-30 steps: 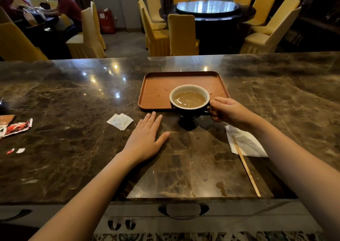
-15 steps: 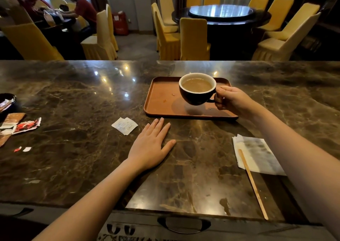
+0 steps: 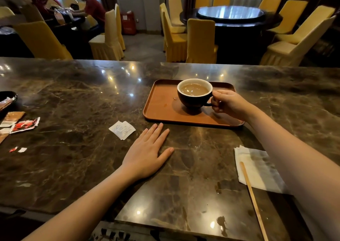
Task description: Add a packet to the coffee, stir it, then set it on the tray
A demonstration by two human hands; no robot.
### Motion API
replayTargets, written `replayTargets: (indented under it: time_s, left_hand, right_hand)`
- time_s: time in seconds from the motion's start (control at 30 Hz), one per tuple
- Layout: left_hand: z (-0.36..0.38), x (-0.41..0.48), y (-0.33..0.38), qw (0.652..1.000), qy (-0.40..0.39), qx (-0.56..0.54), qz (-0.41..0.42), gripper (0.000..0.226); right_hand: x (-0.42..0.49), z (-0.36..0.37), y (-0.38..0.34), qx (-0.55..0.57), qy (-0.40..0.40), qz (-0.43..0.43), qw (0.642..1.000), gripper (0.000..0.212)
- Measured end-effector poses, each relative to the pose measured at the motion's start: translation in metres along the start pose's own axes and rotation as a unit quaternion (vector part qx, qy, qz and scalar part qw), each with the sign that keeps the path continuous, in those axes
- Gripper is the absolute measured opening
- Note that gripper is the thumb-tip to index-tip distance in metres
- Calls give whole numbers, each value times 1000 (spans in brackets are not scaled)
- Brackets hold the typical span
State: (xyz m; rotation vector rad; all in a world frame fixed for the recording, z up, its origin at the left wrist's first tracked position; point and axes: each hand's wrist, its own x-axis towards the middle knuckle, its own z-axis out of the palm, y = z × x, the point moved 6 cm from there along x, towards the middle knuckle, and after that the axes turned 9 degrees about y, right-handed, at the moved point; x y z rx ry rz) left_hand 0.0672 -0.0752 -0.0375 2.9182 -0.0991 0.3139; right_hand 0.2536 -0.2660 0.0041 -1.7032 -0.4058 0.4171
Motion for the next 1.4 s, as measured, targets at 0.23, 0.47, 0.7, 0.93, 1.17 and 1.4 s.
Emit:
replayTargets:
  time_s: [0.23, 0.47, 0.7, 0.93, 1.17, 1.4]
  left_hand:
    - [-1, -1, 0, 1000, 9, 2, 0, 68]
    - [-1, -1, 0, 1000, 11, -2, -1, 68]
    - [0, -1, -1, 1000, 3, -2, -2, 66]
    - [-3, -1, -1, 1000, 15, -5, -5, 67]
    - [-2, -3, 0, 1000, 13, -7, -9, 66]
    - [-1, -2, 0, 1000, 8, -20, -5, 70]
  right_hand:
    - [13, 2, 5, 0, -16, 7, 1000, 32]
    - [18, 1, 3, -58, -28, 2, 998, 33]
    - [17, -1, 5, -129, -9, 1, 992, 30]
    - [18, -1, -2, -151, -6, 4, 989, 27]
    - [16, -3, -5, -240, 25, -10, 971, 30]
    - [4, -13, -8, -238, 153, -14, 959, 24]
